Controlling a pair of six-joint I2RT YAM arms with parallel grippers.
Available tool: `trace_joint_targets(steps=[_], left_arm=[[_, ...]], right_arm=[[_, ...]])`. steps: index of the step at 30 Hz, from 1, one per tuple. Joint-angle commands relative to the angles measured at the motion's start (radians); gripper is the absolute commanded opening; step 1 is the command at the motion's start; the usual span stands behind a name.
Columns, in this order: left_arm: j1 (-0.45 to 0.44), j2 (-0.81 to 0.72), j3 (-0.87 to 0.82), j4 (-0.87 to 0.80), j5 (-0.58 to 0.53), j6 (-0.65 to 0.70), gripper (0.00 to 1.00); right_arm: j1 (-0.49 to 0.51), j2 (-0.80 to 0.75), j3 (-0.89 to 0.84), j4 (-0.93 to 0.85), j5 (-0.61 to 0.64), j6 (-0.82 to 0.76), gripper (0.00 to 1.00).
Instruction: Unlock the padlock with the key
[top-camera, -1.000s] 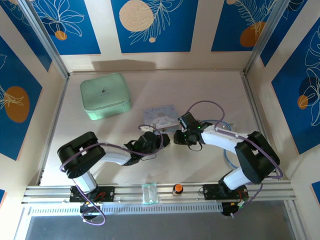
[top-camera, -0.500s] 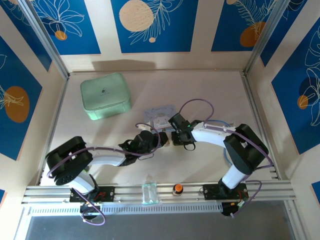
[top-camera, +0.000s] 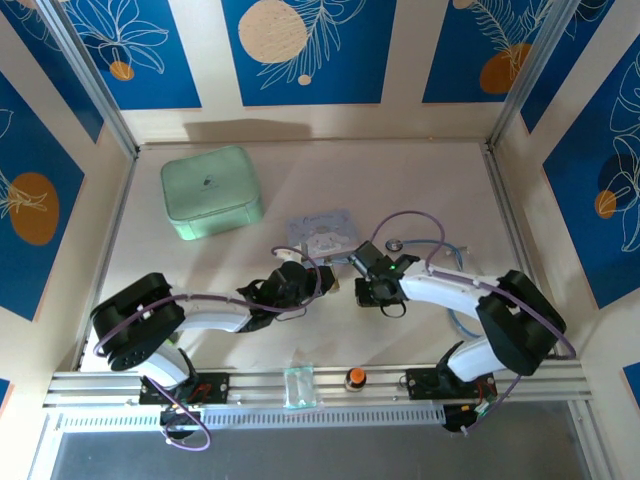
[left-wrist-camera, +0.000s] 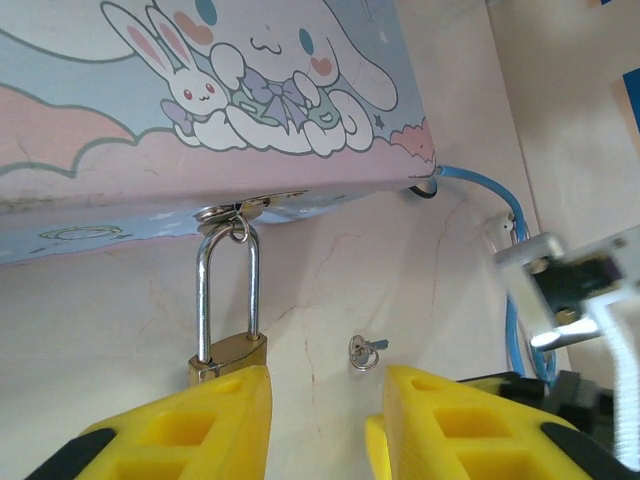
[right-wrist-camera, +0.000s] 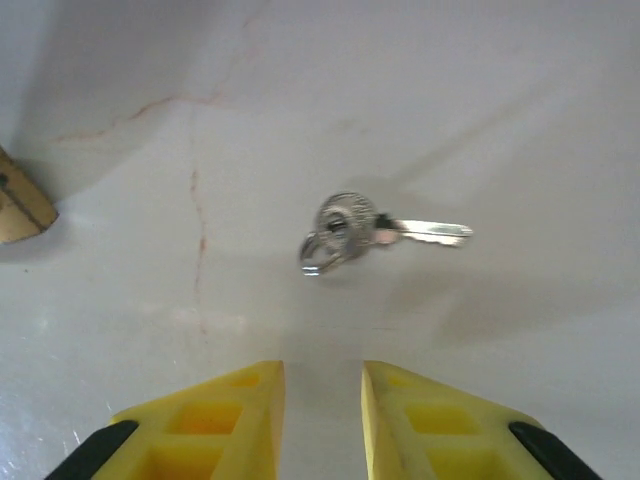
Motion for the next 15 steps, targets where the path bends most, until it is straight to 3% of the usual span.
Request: trace_joint_targets(steps=[1, 15], left_arm=[[-0.015, -0.022, 0.027, -0.02, -0.023, 0.038, 0.35], [-0.022, -0.086, 0.004, -0.06, -0.061, 0.048, 0.35]], right_arm=[[-0.038, -0.037, -0.009, 0.051, -0.072, 0.009, 0.33], [-0.155, 0.1, 0.012, 0.195, -0.162, -0.003, 0.44]])
